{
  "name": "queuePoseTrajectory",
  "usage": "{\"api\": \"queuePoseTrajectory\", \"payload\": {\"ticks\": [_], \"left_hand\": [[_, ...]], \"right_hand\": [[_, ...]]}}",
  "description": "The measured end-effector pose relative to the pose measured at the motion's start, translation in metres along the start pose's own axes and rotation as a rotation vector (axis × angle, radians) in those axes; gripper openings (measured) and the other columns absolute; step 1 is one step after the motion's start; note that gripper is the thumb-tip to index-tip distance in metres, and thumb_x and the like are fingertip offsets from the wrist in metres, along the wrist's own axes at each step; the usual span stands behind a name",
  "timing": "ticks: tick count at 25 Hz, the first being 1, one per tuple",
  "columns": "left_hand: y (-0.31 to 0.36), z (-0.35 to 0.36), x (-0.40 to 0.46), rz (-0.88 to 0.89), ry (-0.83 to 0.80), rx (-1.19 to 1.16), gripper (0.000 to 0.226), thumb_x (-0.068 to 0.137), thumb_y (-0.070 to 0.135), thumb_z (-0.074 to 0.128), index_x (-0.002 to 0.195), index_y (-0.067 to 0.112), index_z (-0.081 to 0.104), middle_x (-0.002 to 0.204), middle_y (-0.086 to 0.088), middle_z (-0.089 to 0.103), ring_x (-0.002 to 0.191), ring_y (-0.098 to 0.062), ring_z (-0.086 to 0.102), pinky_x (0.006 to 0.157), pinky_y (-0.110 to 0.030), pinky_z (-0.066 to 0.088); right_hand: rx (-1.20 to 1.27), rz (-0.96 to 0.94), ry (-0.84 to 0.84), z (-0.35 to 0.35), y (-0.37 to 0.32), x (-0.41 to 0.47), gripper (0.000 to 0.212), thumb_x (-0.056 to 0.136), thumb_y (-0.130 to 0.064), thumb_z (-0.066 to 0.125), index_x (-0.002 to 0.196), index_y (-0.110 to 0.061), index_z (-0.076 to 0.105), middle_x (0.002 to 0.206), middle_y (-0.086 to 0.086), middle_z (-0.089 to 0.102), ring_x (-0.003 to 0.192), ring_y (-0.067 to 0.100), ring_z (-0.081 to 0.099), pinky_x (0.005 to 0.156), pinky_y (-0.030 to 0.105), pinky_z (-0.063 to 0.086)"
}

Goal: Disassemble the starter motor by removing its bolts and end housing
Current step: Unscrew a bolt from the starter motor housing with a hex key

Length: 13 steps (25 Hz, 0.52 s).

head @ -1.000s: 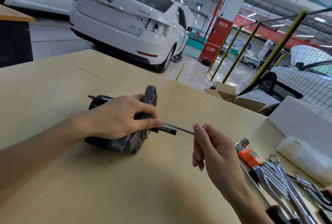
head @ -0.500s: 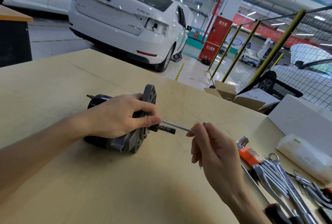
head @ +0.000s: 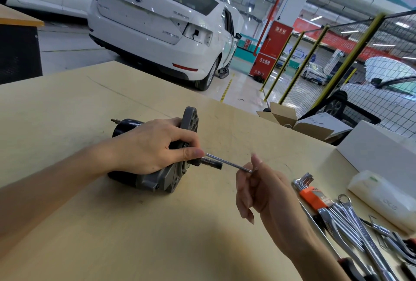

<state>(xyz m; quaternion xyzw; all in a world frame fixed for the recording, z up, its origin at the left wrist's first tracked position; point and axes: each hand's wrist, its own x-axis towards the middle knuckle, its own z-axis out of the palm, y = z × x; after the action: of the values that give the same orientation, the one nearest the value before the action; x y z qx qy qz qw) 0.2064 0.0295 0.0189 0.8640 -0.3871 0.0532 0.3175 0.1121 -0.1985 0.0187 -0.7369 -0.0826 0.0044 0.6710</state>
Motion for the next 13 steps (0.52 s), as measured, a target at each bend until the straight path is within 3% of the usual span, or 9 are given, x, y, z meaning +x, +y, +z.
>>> {"api": "queuePoseTrajectory", "payload": {"ticks": [2, 6, 10, 13], "left_hand": [[-0.0008, 0.0003, 0.0001, 0.001, 0.002, 0.008, 0.026, 0.080, 0.075, 0.038, 0.080, 0.059, 0.057, 0.088, 0.012, 0.051, 0.086, -0.002, 0.052, 0.073, -0.015, 0.038], [-0.0016, 0.0007, 0.0006, 0.001, 0.008, 0.017, 0.029, 0.080, 0.076, 0.037, 0.081, 0.056, 0.058, 0.088, 0.012, 0.051, 0.086, -0.001, 0.052, 0.073, -0.014, 0.037], [-0.0012, 0.0009, 0.0006, -0.009, 0.009, 0.008, 0.028, 0.080, 0.076, 0.036, 0.079, 0.056, 0.057, 0.088, 0.013, 0.051, 0.087, 0.000, 0.052, 0.074, -0.015, 0.037], [-0.0018, 0.0010, 0.0000, -0.016, 0.005, 0.011, 0.032, 0.080, 0.076, 0.036, 0.082, 0.053, 0.059, 0.090, 0.013, 0.052, 0.086, -0.001, 0.052, 0.076, -0.017, 0.038]], "right_hand": [[0.006, -0.012, -0.004, -0.0007, 0.0007, 0.0001, 0.044, 0.094, -0.043, 0.054, 0.067, -0.009, 0.059, 0.052, 0.010, 0.040, 0.043, 0.021, 0.046, 0.041, 0.026, 0.034], [0.041, -0.039, 0.008, -0.0015, 0.0014, -0.0003, 0.028, 0.084, -0.024, 0.045, 0.078, -0.004, 0.064, 0.054, 0.012, 0.043, 0.044, 0.022, 0.046, 0.040, 0.026, 0.034], [-0.004, -0.058, 0.061, -0.0037, 0.0038, -0.0004, 0.037, 0.092, -0.002, 0.034, 0.083, -0.003, 0.070, 0.060, 0.010, 0.051, 0.046, 0.021, 0.048, 0.041, 0.026, 0.036], [-0.051, -0.049, 0.088, -0.0035, 0.0045, 0.0004, 0.044, 0.094, 0.003, 0.031, 0.086, -0.007, 0.073, 0.068, 0.008, 0.056, 0.048, 0.021, 0.051, 0.042, 0.027, 0.037]]}}
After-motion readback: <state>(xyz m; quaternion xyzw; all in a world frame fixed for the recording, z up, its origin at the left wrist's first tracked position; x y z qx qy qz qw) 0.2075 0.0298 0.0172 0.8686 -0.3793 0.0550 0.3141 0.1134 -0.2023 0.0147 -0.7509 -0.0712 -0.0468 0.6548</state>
